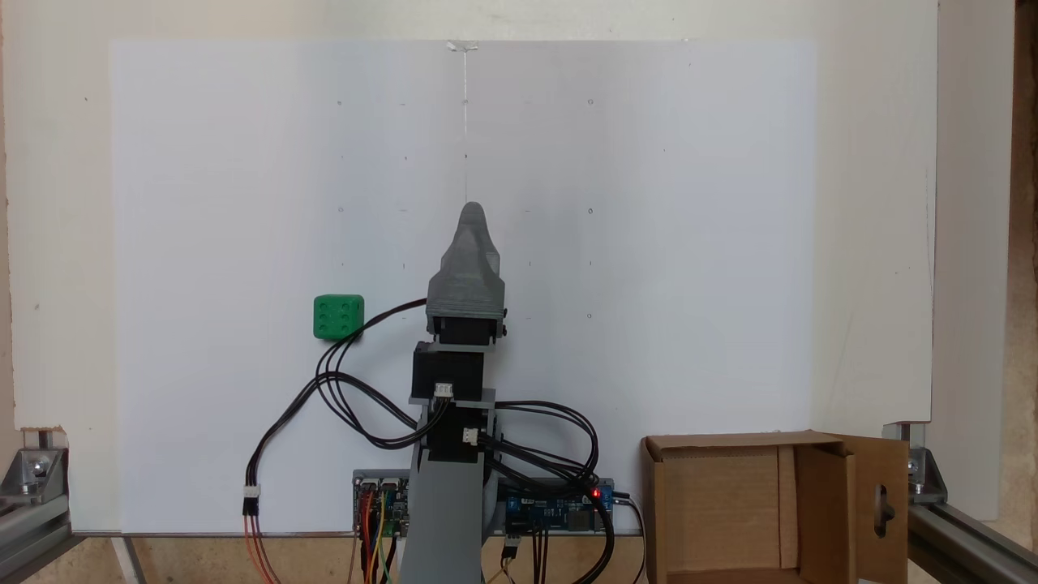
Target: Grasp a green dice and put it in the bin.
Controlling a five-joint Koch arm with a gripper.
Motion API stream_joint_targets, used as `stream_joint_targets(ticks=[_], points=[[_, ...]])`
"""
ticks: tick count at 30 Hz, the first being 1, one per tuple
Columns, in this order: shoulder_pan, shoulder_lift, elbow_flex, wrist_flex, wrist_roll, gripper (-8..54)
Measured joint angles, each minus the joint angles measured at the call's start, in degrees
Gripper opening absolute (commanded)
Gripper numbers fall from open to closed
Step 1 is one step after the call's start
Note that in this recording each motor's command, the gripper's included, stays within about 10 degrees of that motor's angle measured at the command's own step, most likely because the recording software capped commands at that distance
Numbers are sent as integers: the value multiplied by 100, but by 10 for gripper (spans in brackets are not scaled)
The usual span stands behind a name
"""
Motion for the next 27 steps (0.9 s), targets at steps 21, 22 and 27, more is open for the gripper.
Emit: stream_joint_targets(ticks=[21,22,27], points=[[141,0,0,958,0,449],[141,0,0,958,0,449],[141,0,0,976,0,448]])
